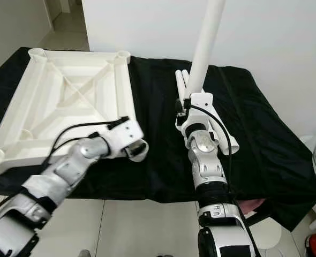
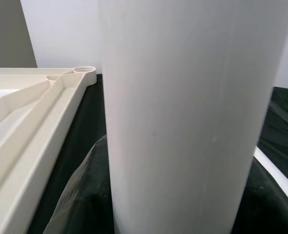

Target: Building children table

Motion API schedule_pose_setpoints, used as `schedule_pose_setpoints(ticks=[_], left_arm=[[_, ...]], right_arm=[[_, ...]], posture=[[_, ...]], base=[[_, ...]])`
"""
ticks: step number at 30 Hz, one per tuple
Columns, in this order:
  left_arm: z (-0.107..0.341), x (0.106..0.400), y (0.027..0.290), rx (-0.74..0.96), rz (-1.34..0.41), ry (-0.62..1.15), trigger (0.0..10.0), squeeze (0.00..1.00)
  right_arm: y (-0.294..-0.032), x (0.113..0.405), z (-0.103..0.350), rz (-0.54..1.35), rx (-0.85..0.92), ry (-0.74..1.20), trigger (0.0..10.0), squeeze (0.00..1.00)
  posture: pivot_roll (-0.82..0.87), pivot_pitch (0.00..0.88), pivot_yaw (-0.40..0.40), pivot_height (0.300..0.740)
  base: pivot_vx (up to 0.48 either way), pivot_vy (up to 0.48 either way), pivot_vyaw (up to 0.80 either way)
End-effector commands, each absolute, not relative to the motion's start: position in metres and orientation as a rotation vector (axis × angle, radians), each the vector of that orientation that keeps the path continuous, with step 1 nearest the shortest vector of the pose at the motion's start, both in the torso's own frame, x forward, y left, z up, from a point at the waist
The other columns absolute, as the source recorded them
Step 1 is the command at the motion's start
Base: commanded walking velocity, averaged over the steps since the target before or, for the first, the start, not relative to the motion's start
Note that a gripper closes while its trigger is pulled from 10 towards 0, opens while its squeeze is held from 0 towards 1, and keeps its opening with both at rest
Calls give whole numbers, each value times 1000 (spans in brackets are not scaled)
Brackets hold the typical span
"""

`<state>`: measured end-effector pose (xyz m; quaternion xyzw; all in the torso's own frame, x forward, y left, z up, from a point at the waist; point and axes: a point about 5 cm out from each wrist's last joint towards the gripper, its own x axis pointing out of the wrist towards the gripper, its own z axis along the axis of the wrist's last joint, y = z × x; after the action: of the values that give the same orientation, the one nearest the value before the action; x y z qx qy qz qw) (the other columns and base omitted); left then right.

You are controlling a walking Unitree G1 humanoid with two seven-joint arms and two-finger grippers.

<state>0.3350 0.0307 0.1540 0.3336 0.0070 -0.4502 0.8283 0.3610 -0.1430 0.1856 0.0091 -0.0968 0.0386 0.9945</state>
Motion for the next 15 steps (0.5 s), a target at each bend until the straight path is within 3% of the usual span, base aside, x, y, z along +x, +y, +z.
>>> schedule_pose_setpoints(ticks=[1,6,10,12,15], left_arm=[[162,338,20,729,-923,-42,10000,0],[183,349,19,596,-831,-87,10000,0],[199,353,41,463,-809,-120,10000,0],[199,353,41,463,-809,-120,10000,0],[203,347,62,423,-877,-141,10000,0]], right_arm=[[-142,359,187,91,12,-216,10000,0],[-135,355,187,138,20,-230,10000,0],[-126,349,188,220,21,-253,10000,0],[-126,349,188,220,21,-253,10000,0],[-122,346,186,255,14,-250,10000,0]], posture=[[34,50,-47,740],[35,50,-42,740],[38,51,-40,740],[38,51,-40,740],[40,51,-40,740]], base=[[0,0,0],[0,0,0],[0,0,0],[0,0,0],[0,0,0]])
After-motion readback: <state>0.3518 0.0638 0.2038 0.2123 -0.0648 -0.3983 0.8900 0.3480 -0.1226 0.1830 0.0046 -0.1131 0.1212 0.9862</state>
